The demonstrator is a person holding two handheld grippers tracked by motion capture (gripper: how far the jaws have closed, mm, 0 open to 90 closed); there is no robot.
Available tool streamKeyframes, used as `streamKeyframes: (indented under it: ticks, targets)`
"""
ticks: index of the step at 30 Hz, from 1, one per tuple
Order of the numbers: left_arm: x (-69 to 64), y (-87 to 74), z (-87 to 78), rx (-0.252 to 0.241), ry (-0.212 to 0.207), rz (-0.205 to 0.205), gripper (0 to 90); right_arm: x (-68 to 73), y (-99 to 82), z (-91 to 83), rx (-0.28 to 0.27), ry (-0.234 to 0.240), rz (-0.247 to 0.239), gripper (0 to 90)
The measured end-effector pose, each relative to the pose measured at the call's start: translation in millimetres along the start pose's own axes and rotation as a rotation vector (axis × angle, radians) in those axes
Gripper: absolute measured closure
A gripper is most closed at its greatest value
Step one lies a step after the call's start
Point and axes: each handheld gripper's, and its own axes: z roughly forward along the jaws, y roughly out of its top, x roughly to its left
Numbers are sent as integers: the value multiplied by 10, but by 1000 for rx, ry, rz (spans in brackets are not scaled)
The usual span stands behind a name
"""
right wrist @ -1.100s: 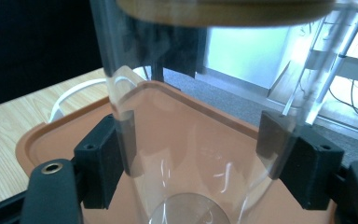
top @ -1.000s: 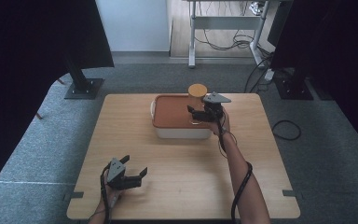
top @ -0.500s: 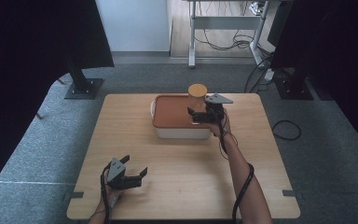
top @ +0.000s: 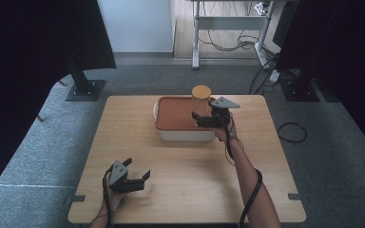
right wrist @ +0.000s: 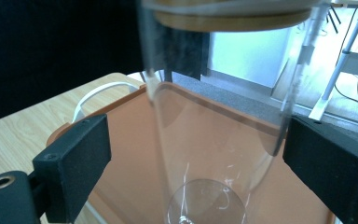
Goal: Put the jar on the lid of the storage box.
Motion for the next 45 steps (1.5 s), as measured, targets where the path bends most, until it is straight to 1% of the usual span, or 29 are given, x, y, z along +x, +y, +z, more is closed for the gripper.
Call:
streamKeyframes:
  ticks: [2, 6, 10, 16, 23, 29, 32, 36, 40, 45]
  targets:
    - [-4, -1, -2, -2, 4, 1, 55, 15, -3, -22, 2, -5, -7, 69]
    - [-12, -1, -3, -4, 6, 11, 51, 28, -6, -78, -8, -6, -5, 70]
    - [-5, -1, -4, -4, 5, 4, 51, 50, -10, -141, -19, -1, -15, 71]
    - [-7, -1, -4, -3, 7, 6, 52, 98, -32, -236, -28, 17, -31, 77]
    - [-7, -1, -4, -3, 6, 6, 52, 150, -127, -369, -36, 38, -39, 79]
    - [-3, -2, -4, -3, 7, 1, 52, 204, -208, -489, -45, 57, -59, 81]
    - [-5, -1, -4, -3, 8, 3, 52, 244, -243, -557, -65, 48, -72, 93]
    - [-4, -2, -4, -3, 8, 0, 52, 280, -292, -644, -81, 52, -73, 96]
    - [-5, -2, -3, -3, 8, 1, 52, 312, -354, -741, -106, 34, -71, 104]
    - [-8, -1, -2, -3, 9, 3, 52, 359, -449, -845, -121, 34, -73, 105]
